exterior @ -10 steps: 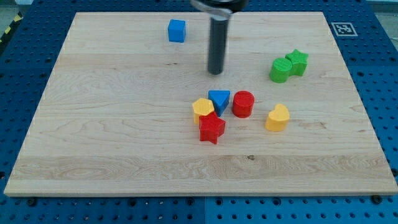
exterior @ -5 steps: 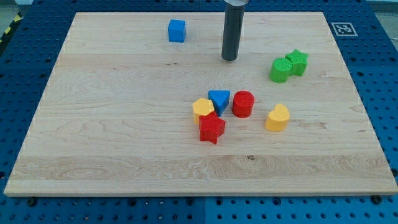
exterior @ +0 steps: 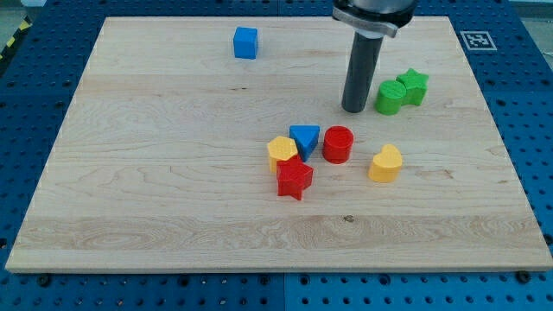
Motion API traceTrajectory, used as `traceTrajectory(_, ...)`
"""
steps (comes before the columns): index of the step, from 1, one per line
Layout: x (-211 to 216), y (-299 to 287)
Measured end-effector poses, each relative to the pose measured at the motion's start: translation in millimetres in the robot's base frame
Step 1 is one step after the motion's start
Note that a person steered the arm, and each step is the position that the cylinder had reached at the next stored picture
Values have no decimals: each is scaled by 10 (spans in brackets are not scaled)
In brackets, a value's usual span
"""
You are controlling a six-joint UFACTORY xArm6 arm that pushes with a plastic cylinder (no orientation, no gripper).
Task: Push green star and green circle slightly right
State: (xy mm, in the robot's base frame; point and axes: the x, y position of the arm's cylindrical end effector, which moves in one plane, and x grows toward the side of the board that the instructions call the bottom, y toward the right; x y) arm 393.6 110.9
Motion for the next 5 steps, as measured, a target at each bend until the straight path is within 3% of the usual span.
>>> traceTrajectory(5,-126,568)
